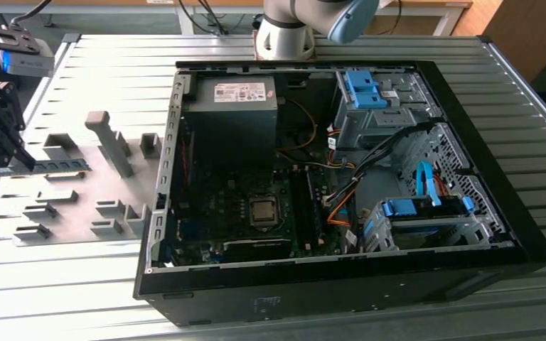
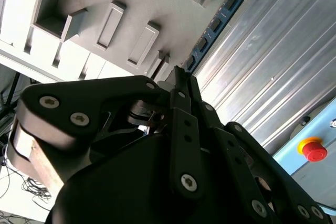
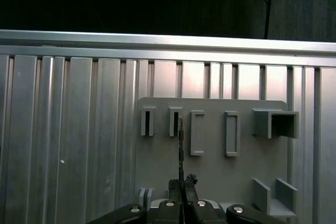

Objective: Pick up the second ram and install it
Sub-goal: 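Pick up the second ram and move it above second insertion slot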

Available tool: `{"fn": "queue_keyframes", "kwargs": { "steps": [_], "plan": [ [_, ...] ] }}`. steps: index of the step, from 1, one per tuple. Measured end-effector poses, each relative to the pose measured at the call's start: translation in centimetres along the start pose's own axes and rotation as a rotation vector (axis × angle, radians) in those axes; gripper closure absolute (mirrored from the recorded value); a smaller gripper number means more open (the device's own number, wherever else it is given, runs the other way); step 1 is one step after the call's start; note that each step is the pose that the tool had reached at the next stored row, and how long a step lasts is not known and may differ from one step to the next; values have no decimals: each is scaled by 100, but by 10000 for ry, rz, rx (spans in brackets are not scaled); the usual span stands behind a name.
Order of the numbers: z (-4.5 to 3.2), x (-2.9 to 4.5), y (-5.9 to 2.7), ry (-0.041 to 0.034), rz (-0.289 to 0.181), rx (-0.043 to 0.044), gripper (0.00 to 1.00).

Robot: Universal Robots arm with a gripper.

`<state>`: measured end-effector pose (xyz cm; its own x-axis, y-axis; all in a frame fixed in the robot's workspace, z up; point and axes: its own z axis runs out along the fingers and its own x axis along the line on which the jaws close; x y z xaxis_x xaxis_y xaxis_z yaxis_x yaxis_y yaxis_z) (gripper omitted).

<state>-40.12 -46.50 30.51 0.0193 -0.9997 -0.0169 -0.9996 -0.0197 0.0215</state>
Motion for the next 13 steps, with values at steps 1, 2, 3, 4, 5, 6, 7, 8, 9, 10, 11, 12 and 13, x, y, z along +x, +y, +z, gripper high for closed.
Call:
{"fn": "queue_keyframes", "kwargs": {
  "steps": [1, 2, 3, 4, 5, 6, 7, 8, 9, 10, 11, 12, 13],
  "plan": [
    [-11, 0, 0, 1, 0, -1, 86],
    [-21, 0, 0, 1, 0, -1, 86],
    [-33, -1, 1, 2, 0, -1, 86],
    [-45, -1, 1, 1, 0, -1, 86],
    [-59, -1, 1, 2, 0, -1, 86],
    [-73, -1, 2, 2, 0, -1, 86],
    [-88, -2, 2, 1, 0, 0, 86],
    [-104, -2, 2, 2, 0, -1, 86],
    [-115, -2, 2, 1, 0, 0, 86],
    [-126, -2, 3, 2, 0, -1, 86],
    [-136, -3, 3, 0, 0, 2, 86],
    [-137, -2, 3, 0, 0, 2, 86],
    [-137, -2, 3, 0, 0, 2, 86]
  ]
}}
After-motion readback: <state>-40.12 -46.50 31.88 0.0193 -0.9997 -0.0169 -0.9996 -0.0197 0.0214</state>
